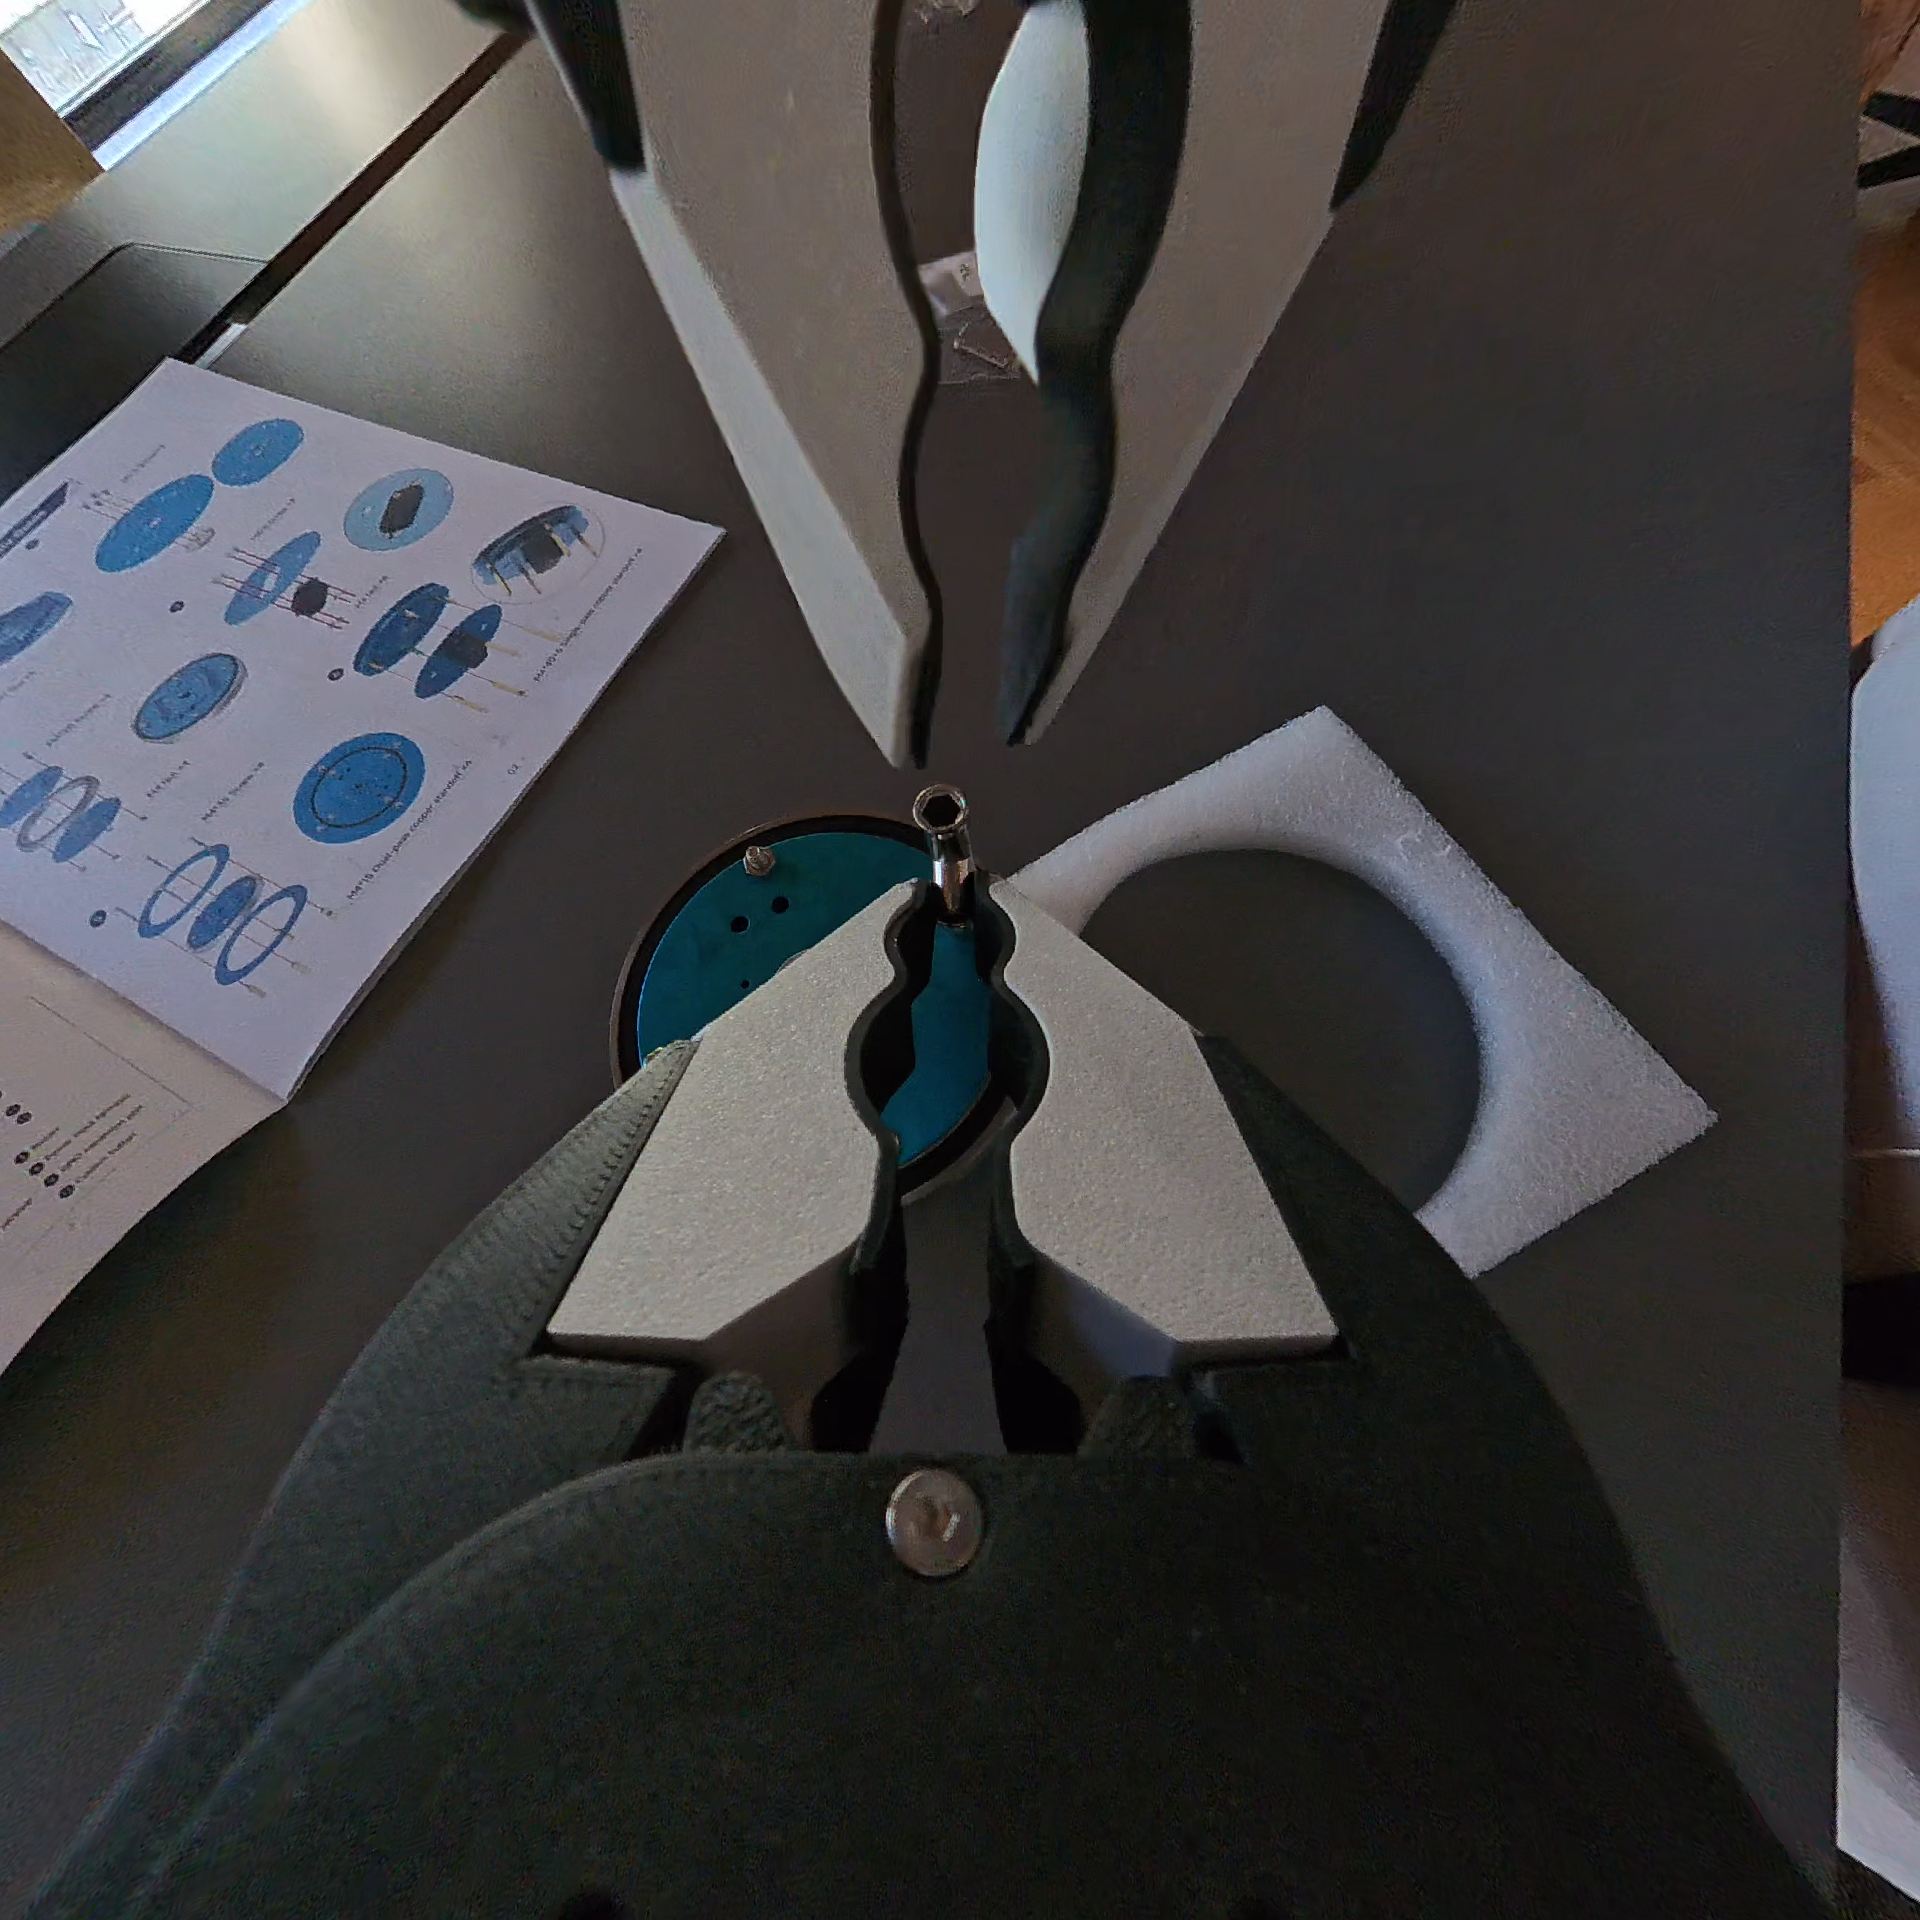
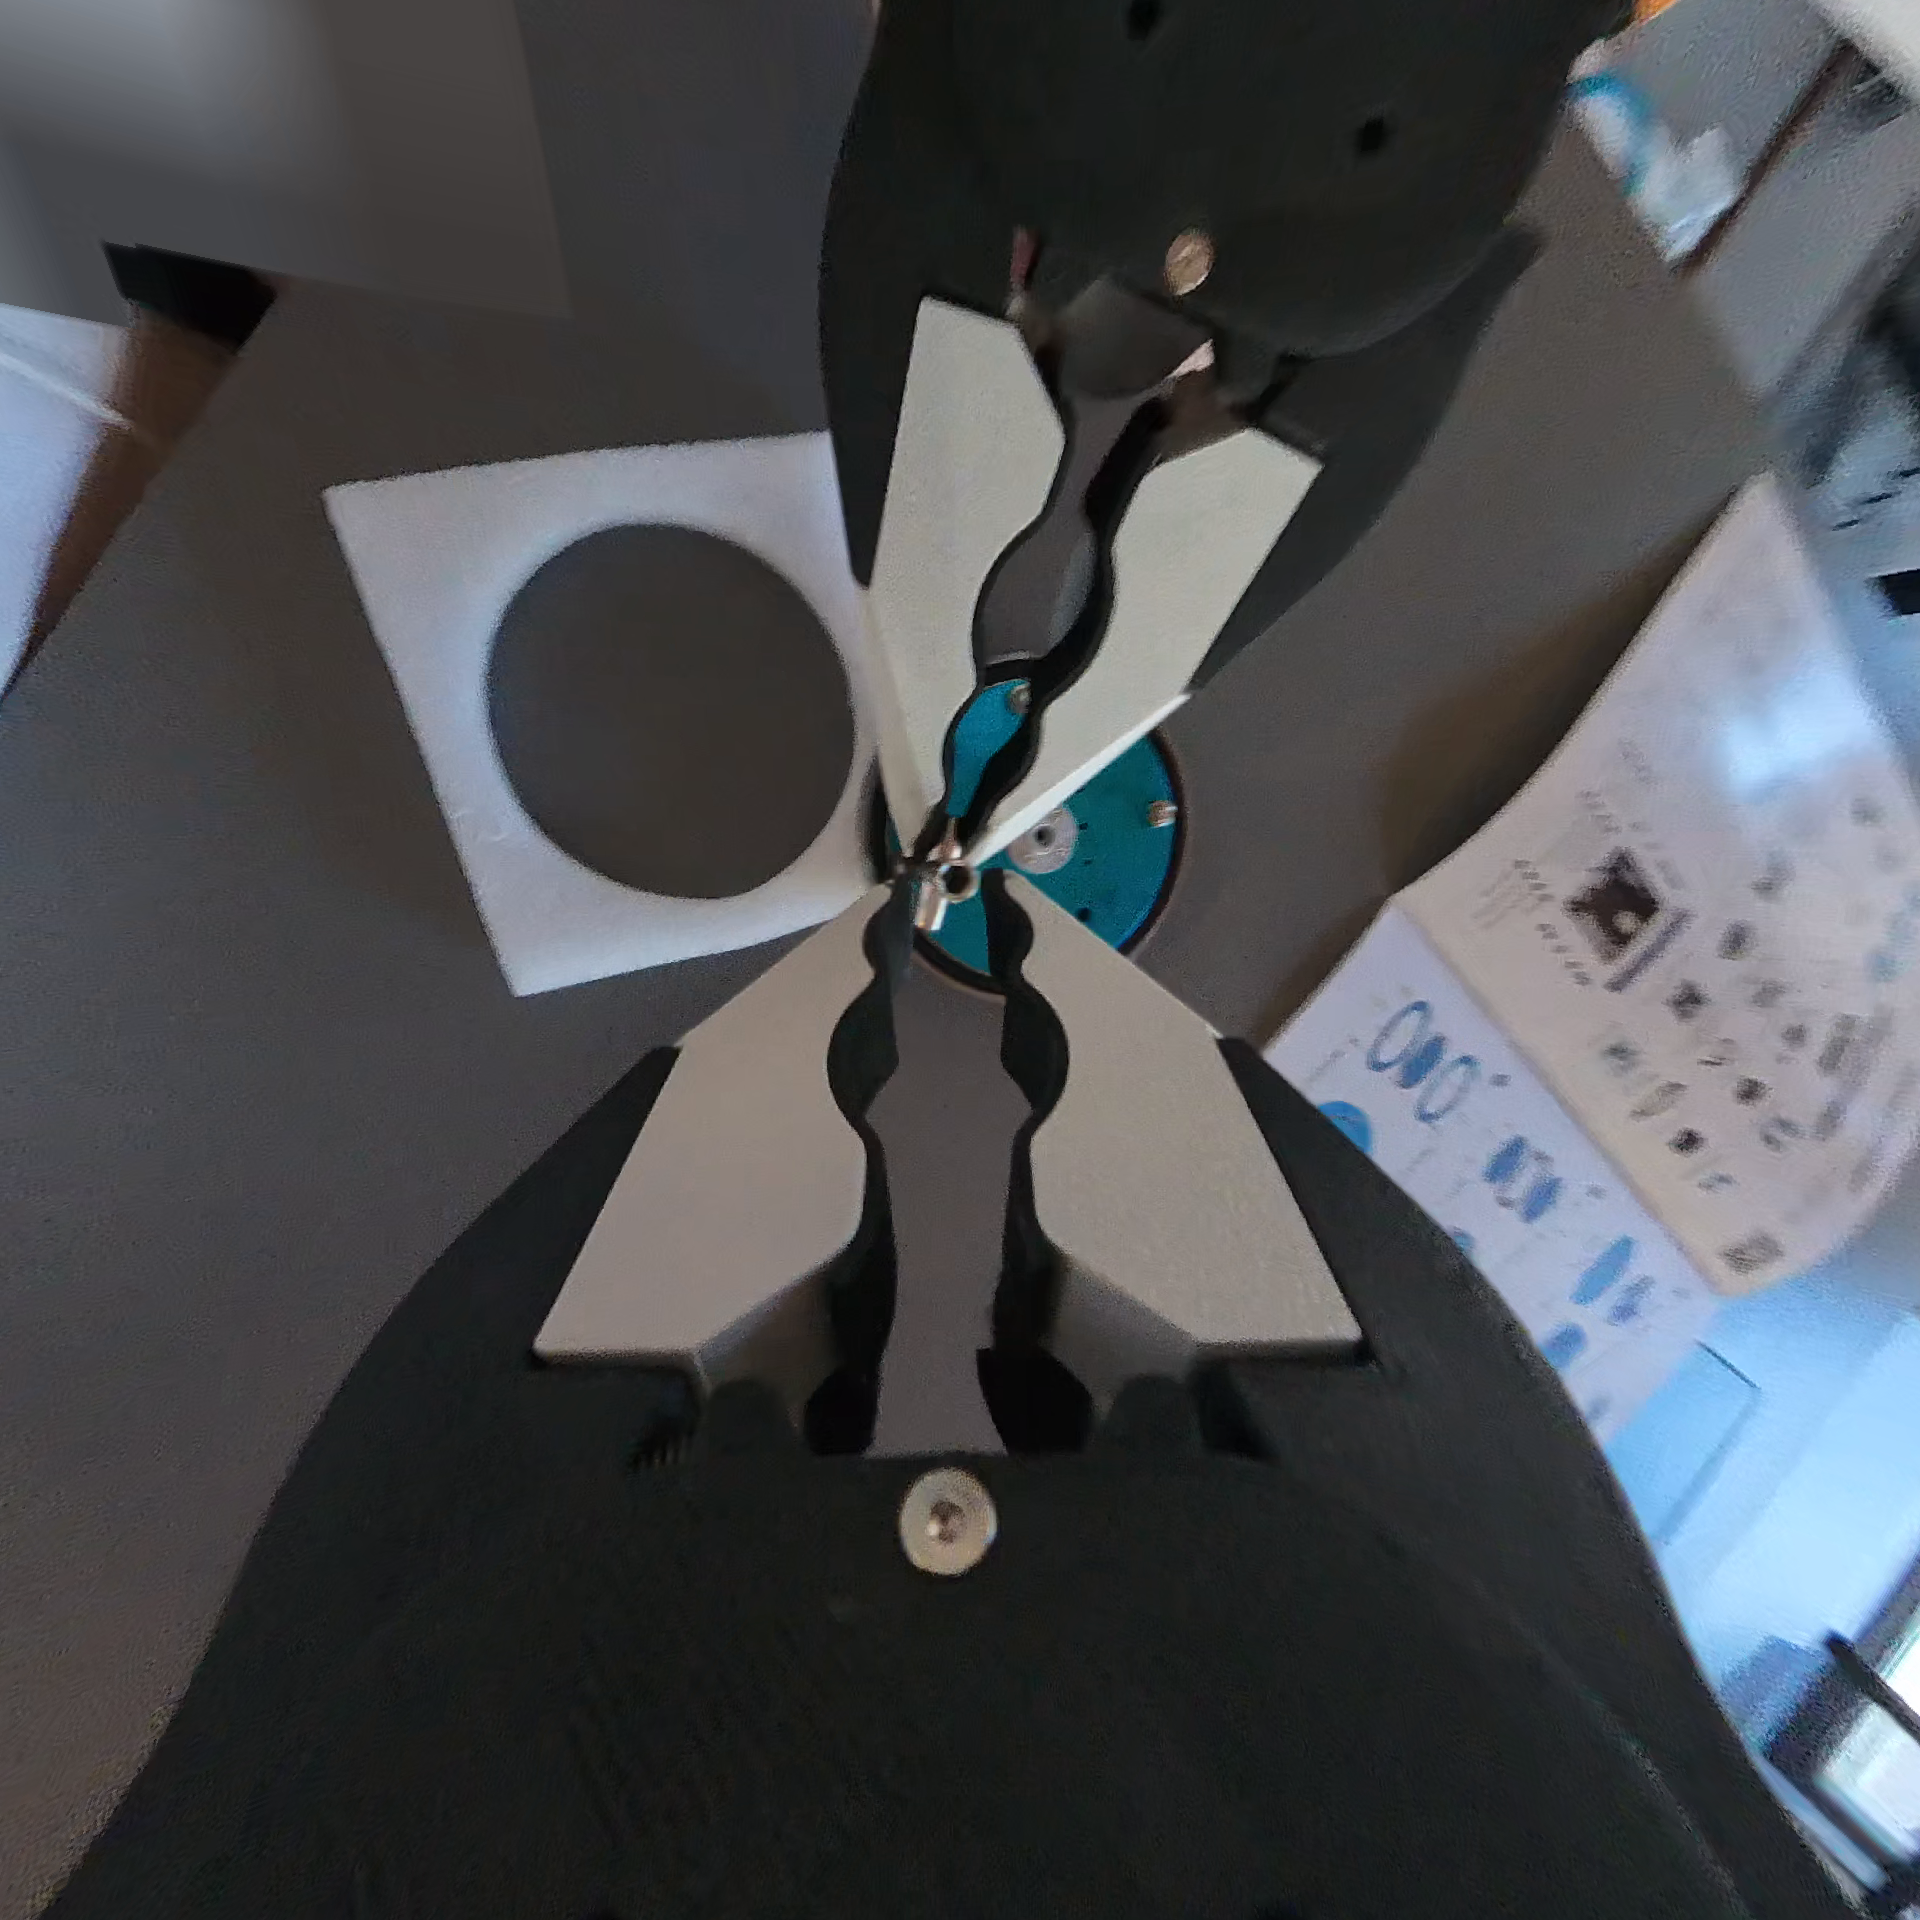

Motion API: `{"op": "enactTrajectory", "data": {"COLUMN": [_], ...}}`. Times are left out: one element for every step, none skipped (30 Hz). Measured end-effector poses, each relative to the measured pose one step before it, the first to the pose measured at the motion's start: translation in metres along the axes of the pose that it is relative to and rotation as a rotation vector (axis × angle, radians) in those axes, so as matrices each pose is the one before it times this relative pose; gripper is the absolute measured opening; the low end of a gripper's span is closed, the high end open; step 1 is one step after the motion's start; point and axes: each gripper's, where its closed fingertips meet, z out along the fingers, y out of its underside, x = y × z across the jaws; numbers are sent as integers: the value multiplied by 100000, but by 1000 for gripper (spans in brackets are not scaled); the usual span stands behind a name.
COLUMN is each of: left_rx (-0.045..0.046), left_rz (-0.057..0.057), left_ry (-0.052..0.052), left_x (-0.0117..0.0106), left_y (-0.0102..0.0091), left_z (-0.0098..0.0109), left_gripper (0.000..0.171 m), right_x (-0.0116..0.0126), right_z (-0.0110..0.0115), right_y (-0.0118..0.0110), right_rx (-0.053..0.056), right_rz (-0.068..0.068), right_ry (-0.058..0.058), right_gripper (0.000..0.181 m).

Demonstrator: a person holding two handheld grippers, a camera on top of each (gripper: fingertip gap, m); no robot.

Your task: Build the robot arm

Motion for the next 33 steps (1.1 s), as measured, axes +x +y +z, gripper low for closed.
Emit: {"op": "enactTrajectory", "data": {"left_rx": [1, -30, -132, -192, -33, 46, 105, 108, -17, -72, -253, 60, -4, -90, -41, 12, 79, -240, -209, -280, -386, -234, -151, 220, 318, 148, 96, 174, 311, 197, 73, 153, 200], "left_rz": [180, 314, 471, 555, 348, 15, -165, -171, -135, -109, -153, -73, -349, -101, 301, 309, 329, 950, 768, 606, 281, -85, 35, -101, -156, 117, 362, 283, 258, 386, 135, -199, -283], "left_ry": [-58, -97, -161, -241, -78, 56, 230, 356, 187, 183, 303, 145, 350, 491, 203, 128, -320, -443, 318, 202, -286, 485, 82, 490, 212, -46, 85, -1, 398, 167, 50, 137, 143], "left_x": [2, 0, 2, -3, -8, -6, -5, 0, -35, -38, -29, -49, -2, 35, 30, 32, -21, -38, 64, 14, -86, 28, -31, 51, 35, 14, 33, 7, 50, 16, -9, 0, 8], "left_y": [18, 5, 13, 11, -7, 3, -5, 4, 10, 18, 69, 45, 29, 33, 24, -1, -45, 2, -25, -26, 12, 6, 43, -2, -31, -25, -41, -45, -62, -43, -5, -4, -3], "left_z": [-13, -10, 5, -5, 8, 10, 4, 10, 2, -19, -32, -39, -9, -11, -15, 11, 27, 26, 29, 31, 20, -4, -15, -1, 22, 27, 35, 52, 44, 31, 17, 11, 3], "left_gripper": [6, 6, 6, 6, 6, 6, 6, 6, 6, 6, 6, 6, 7, 7, 6, 6, 6, 6, 6, 6, 6, 6, 6, 6, 6, 6, 6, 6, 6, 6, 6, 7, 6], "right_x": [-331, -5, 222, 222, -14, 3, -125, 65, -6, -79, 88, 42, -32, -63, -62, -110, -415, -530, -261, 386, 374, -35, 281, 726, 197, -116, -121, -150, -168, -74, -244, -141, 116], "right_z": [385, 365, 289, 188, 139, 173, 230, 236, 137, 23, 33, -22, 15, 30, -11, -24, -25, 94, 119, -18, -221, -361, -465, -461, -306, -143, 25, 196, 299, 326, 305, 263, 201], "right_y": [321, 499, 468, 264, -12, -73, 37, 165, -24, -310, -95, -85, -35, -39, -31, 26, 71, 178, 214, 31, -219, -283, -267, -132, -80, -259, -281, -22, 104, 49, 53, 131, 175], "right_rx": [-1348, -1081, 331, 2980, 5167, 5271, 4003, 2412, 2808, 4241, 2280, 1264, 393, 195, 67, -471, -1028, -2081, -2846, -2282, -600, -398, -752, -1478, -1769, -876, -581, -2446, -3013, -2088, -1635, -1772, -1605], "right_rz": [1989, 3315, 3703, 4216, 4974, 5578, 4571, 2839, 794, 609, 1629, 2808, 3089, 2262, 866, 560, 516, 874, -1028, -3581, -5579, -6243, -5855, -5542, -6003, -5464, -4729, -4017, -3027, -1214, 87, 669, 661], "right_ry": [-4710, -2271, -342, 257, -836, -409, -635, 1318, 1823, 1675, 2348, 1512, 995, 1212, 1727, 1331, -959, -2331, -1133, 2750, 2483, -397, 1207, 3615, 371, -1253, -1229, -1732, -2061, -2040, -3400, -2748, -999], "right_gripper": [8, 8, 10, 11, 10, 10, 9, 7, 6, 1, 0, 0, 0, 0, 0, 0, 0, 0, 0, 1, 1, 1, 1, 7, 16, 21, 23, 22, 20, 19, 17, 15, 14]}}
